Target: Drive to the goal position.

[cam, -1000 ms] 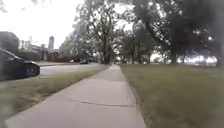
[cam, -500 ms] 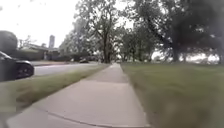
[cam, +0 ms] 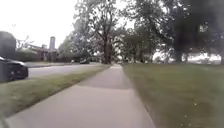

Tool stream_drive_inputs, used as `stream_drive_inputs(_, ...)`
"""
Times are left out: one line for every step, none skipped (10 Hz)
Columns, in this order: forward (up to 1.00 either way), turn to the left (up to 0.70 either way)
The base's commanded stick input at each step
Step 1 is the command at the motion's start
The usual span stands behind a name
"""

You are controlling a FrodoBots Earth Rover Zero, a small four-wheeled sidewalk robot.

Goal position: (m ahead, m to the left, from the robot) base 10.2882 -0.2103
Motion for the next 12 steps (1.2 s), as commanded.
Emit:
stream_drive_inputs(1.0,0.0)
stream_drive_inputs(1.0,0.0)
stream_drive_inputs(1.0,0.0)
stream_drive_inputs(1.0,0.0)
stream_drive_inputs(1.0,0.0)
stream_drive_inputs(1.0,0.0)
stream_drive_inputs(1.0,0.0)
stream_drive_inputs(1.0,0.0)
stream_drive_inputs(1.0,0.0)
stream_drive_inputs(1.0,0.0)
stream_drive_inputs(1.0,0.0)
stream_drive_inputs(1.0,0.0)
